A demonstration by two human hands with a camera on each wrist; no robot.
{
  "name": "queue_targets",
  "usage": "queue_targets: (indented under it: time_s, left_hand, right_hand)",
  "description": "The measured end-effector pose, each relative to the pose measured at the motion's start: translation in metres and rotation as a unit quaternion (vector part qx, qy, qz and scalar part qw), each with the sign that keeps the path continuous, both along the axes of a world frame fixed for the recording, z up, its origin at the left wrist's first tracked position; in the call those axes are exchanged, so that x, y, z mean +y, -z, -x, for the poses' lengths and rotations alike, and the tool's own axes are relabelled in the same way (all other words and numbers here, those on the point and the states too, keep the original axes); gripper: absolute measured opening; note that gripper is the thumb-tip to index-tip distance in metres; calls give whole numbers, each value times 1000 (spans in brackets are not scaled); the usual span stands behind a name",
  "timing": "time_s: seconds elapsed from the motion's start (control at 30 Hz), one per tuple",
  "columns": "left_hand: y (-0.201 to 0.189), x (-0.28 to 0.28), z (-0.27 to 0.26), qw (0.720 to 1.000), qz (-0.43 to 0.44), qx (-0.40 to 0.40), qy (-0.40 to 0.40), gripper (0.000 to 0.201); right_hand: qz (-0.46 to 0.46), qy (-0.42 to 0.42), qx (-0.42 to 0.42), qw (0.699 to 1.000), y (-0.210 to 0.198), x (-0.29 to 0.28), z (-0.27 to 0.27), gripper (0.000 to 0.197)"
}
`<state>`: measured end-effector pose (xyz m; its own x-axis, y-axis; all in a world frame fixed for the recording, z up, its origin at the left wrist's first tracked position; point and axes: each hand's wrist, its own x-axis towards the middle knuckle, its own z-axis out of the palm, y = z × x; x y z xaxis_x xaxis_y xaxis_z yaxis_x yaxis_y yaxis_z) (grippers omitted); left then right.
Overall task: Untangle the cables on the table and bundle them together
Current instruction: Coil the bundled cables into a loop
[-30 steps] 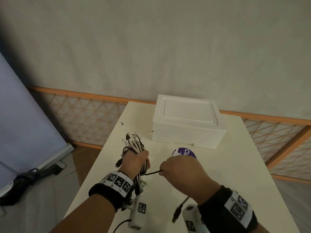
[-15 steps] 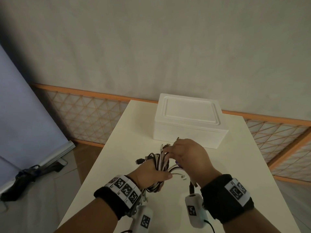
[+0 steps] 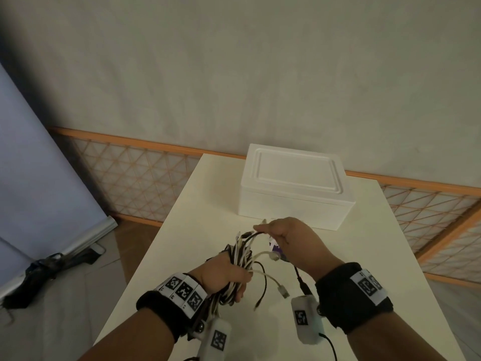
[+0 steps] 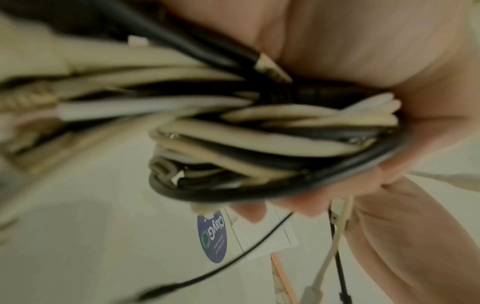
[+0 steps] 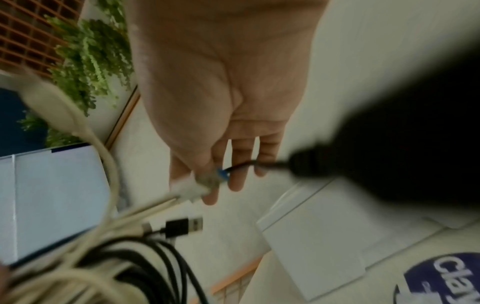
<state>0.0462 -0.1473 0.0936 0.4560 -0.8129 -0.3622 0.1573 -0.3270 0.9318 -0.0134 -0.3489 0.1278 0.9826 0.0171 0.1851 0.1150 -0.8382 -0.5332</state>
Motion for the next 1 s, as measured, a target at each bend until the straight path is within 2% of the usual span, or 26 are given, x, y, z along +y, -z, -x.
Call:
queue_targets:
  time_s: [0.07,0.1,0.17,0.23,0.3,0.37,0.43,0.5,0.57,0.67,0.73,0.8,0.87,0.93,1.0]
  left_hand:
    - [1,2,-4,1000,-6,4,-29,17]
    - [1,2,-5,999,-9,7,-44,18]
    - [1,1,-5,997,-16,12,-70,17]
    - [0,-1,-5,996,-19,19,-83,17]
    - [0,-2,-5,996,-22,25,-84,22]
    - [-2,-4,-2,997,-12,33,-76,19]
    - [-5,-4,-1,997,10,39,-63,16]
    - [-7,-4,-1,997,45,46,-40,24]
    - [-6,-5,-1,994,82,73,-25,29]
    - [-4,-6,1,979,140,142,-33,22]
    - [-4,-9,3,968,176,178,-33,17]
    - [-5,-11,4,953,216,213,-22,14]
    - [-9,-14,5,933,256,252,-14,17]
    - [-15,-16,4,919,287,269,-36,21]
    - [-21,-19,1,915,292,265,-90,27]
  right_hand:
    - [36,46,-10,998,-4,-2,2,47]
    - [48,67,-42,996,-7,-1,4,46]
    - [69,72,-136,986,-15,7,9,44]
    - [65,55,-168,982,-18,16,14,43]
    - [51,46,-126,990,-16,24,17,49]
    - [34,66,-34,997,-6,26,19,62]
    - [41,112,63,991,7,22,18,71]
    - [46,155,142,977,20,18,19,71]
    - [46,160,175,970,32,17,19,61]
    - [116,128,186,967,42,23,17,47]
    - [97,118,164,974,43,25,13,46]
    - [14,101,142,985,50,25,10,46]
    - [-22,75,133,988,60,27,12,32]
    - [5,54,159,986,74,32,17,22]
    - [48,52,151,986,70,41,20,28]
